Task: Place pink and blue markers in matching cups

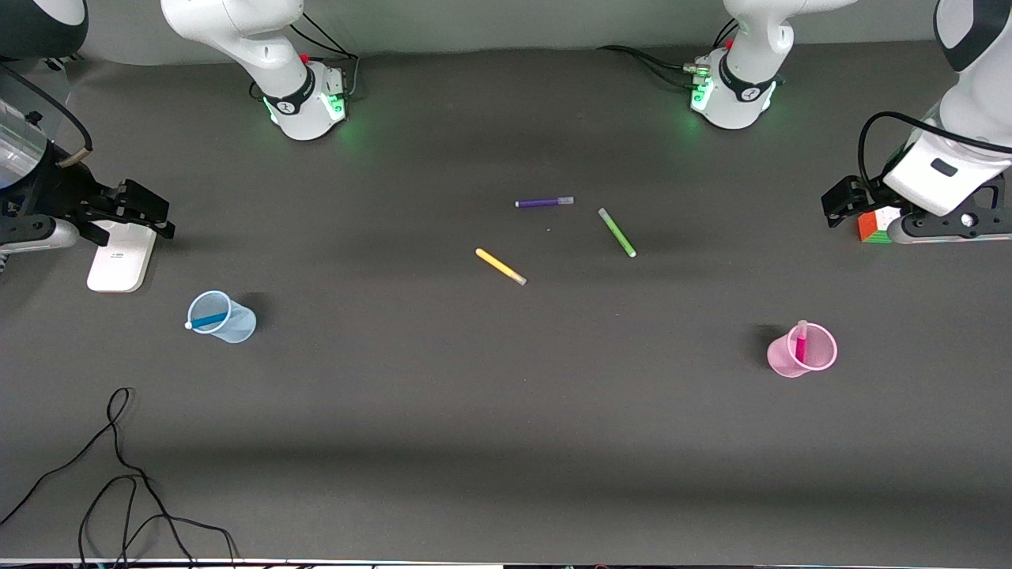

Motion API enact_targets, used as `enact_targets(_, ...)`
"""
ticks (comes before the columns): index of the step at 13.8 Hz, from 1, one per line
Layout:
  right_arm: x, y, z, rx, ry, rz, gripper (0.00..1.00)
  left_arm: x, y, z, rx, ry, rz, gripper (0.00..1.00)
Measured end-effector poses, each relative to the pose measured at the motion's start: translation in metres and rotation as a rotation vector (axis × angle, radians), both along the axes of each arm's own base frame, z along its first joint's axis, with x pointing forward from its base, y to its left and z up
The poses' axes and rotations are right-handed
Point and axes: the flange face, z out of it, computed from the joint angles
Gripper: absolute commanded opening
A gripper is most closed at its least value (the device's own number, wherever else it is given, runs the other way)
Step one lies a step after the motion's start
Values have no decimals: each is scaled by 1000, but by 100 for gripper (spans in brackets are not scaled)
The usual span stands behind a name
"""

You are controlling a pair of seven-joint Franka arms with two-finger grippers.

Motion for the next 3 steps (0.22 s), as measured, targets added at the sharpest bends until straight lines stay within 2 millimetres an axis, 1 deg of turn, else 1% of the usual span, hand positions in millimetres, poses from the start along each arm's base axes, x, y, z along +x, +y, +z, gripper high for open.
enact_targets(3,2,0,-1,-1,2,0,100,0,-2,0,0,0,-4,100)
